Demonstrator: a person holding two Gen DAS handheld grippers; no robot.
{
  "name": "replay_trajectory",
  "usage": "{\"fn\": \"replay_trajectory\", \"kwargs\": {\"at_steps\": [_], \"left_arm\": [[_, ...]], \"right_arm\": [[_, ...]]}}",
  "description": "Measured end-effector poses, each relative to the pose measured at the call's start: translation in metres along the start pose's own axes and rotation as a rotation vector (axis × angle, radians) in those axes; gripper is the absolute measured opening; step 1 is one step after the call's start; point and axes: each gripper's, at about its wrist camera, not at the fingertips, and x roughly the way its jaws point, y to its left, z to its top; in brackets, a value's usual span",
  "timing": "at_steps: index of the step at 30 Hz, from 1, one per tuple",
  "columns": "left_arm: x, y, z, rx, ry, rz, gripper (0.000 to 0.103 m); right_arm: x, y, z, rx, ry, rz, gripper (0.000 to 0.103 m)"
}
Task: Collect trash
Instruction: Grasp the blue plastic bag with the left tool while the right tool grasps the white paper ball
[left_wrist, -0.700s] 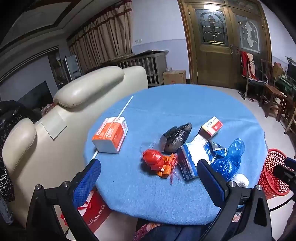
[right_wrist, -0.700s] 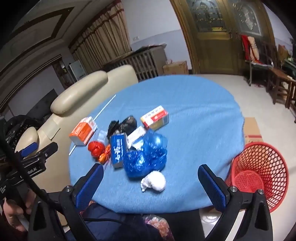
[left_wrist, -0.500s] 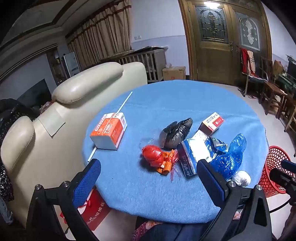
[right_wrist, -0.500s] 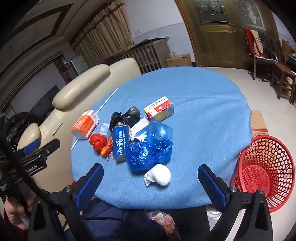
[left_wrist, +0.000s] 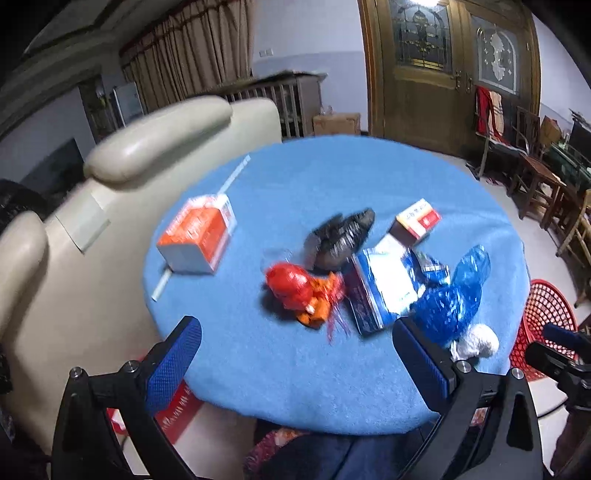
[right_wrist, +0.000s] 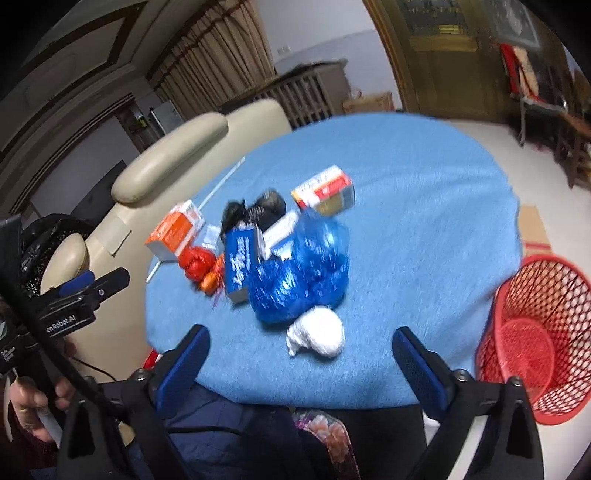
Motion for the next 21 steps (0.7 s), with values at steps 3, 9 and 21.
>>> {"fn": "replay_trajectory", "kwargs": {"at_steps": [3, 9, 21], "left_arm": [[0.013, -0.004, -0.004, -0.007, 0.011, -0.023, 0.103], [0.020, -0.015, -0.007, 0.010, 0.044, -0.073, 0.103], [0.023, -0.039, 0.008, 0.114, 0.074, -0.236, 0.097]], "right_arm": [[0.021, -0.017, -0.003, 0.047, 0.055, 0.023, 0.088], [0.056, -0.024, -0.004, 0.114, 0.111, 0.084, 0.079], [0.075, -0.036, -0.007, 0.164, 0.122, 0.097, 0.040]]}}
